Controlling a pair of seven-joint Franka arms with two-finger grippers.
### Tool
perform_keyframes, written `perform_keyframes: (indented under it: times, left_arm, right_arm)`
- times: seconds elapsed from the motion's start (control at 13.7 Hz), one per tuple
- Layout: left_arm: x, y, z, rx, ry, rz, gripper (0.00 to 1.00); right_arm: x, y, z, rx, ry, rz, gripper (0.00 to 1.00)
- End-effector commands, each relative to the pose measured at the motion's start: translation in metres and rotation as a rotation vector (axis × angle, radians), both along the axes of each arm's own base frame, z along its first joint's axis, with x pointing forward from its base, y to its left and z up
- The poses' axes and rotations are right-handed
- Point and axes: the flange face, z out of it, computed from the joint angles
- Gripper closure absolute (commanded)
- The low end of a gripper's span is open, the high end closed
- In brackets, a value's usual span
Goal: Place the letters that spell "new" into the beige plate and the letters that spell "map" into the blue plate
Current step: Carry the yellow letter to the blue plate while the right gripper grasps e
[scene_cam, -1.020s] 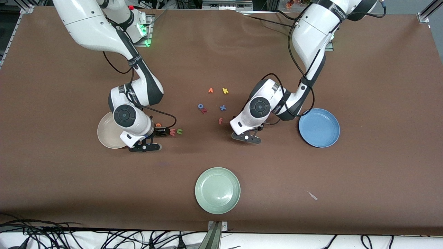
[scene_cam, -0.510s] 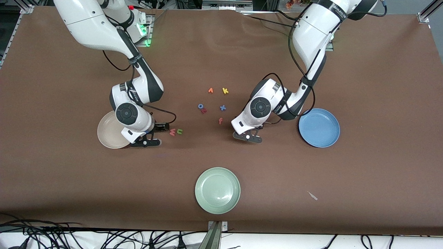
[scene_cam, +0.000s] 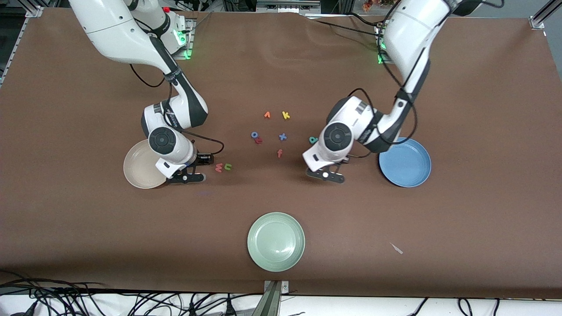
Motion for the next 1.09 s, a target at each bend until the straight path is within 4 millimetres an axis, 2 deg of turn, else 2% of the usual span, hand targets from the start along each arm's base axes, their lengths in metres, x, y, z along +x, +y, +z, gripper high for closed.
perform_keyframes:
  times: [0.0,0.15,0.36,0.51,0.73,0.87,0.95,1.02]
  left_arm:
    - [0.011,0.061,0.038,0.061,0.053,-0.031,0.87]
    - [0.017,0.104,0.042,0.109,0.100,0.005,0.83]
    - [0.013,0.152,0.023,0.190,0.125,0.015,0.84]
    - [0.012,0.191,0.001,0.194,0.133,0.045,0.84]
    - [0.000,0.215,-0.035,0.160,0.094,0.024,0.83]
    - [-0.006,0.220,-0.047,0.144,0.074,0.025,0.81]
    - [-0.005,0.227,-0.049,0.137,0.066,0.035,0.63]
    - [-0.004,0.227,-0.049,0.137,0.065,0.035,0.14]
  right_arm:
    - [-0.011,-0.002,0.014,-0.005,-0.012,-0.006,0.31]
    - [-0.016,0.000,0.017,-0.006,-0.011,-0.010,0.42]
    - [-0.018,0.000,0.018,-0.005,-0.014,-0.010,0.44]
    - [-0.019,0.001,0.015,-0.002,-0.014,-0.010,0.44]
    - [-0.024,0.002,0.004,0.013,-0.041,-0.006,0.44]
    - [-0.024,0.006,0.006,0.015,-0.045,-0.001,0.44]
    - [-0.025,0.006,0.002,0.014,-0.042,-0.007,0.45]
    - [-0.025,0.007,0.002,0.014,-0.042,-0.006,0.52]
